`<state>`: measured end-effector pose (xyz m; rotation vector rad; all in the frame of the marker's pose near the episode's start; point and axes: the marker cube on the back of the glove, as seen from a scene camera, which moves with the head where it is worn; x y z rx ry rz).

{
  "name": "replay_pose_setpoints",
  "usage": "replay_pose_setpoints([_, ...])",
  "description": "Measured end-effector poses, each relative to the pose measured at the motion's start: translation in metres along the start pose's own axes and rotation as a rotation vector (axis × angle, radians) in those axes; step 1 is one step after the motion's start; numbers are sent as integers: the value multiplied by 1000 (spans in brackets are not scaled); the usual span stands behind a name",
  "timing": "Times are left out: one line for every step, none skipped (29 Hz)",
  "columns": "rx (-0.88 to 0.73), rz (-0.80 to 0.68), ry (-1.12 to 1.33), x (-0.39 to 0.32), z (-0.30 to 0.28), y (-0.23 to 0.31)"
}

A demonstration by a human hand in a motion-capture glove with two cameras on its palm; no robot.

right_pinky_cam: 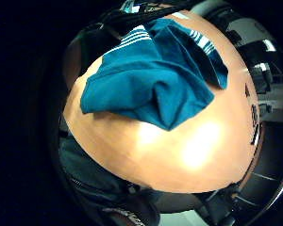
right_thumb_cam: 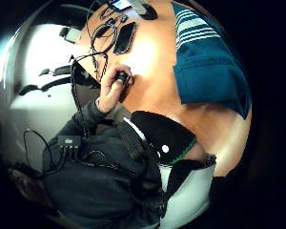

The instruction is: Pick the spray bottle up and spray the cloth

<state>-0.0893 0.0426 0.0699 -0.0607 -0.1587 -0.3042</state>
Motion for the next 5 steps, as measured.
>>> replay_pose_setpoints([-4,2,8,0,0,1])
replay_pose_setpoints([-9,2,15,0,0,1])
replay_pose_setpoints([-12,0,21,0,-1,1])
replay_pose_setpoints([-14,-1,25,0,-1,0])
replay_pose_setpoints([-15,-2,27,0,-1,0])
